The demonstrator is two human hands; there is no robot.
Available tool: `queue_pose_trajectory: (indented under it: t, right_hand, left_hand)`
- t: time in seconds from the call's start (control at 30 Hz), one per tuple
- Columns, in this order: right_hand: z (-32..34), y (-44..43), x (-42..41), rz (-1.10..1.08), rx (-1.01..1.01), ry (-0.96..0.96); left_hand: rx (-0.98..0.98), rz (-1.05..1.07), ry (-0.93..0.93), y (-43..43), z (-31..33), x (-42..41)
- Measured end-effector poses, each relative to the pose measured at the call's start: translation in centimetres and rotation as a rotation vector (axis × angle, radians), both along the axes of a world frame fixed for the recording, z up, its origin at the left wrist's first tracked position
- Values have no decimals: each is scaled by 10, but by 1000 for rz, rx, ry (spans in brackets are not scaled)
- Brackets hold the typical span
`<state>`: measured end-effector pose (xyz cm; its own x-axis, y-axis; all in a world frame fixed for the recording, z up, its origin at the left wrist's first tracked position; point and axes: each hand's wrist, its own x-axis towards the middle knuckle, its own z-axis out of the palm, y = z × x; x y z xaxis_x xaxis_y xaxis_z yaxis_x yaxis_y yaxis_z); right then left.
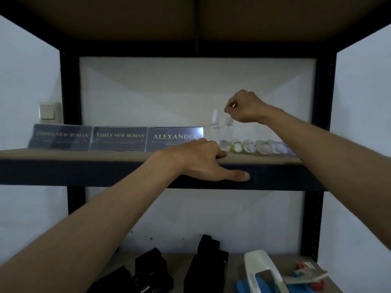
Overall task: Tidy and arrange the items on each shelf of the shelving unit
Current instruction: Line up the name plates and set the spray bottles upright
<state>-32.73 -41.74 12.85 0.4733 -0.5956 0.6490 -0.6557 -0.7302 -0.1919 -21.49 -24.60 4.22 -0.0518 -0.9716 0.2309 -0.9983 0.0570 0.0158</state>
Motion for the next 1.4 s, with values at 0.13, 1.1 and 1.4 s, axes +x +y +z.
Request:
queue_pose_trajectory:
  t: [0.13, 1.1, 1.4]
  right_hand:
    - [1, 0, 5, 8, 27, 13]
    - [-26, 21, -56, 189, 90, 399]
    - [-5, 6, -36, 114, 130, -98]
  left_hand:
    - [-22, 0, 13, -1, -5, 3]
    - [49, 18, 34, -15, 0, -15]
    - [94, 59, 32, -12, 1, -17]
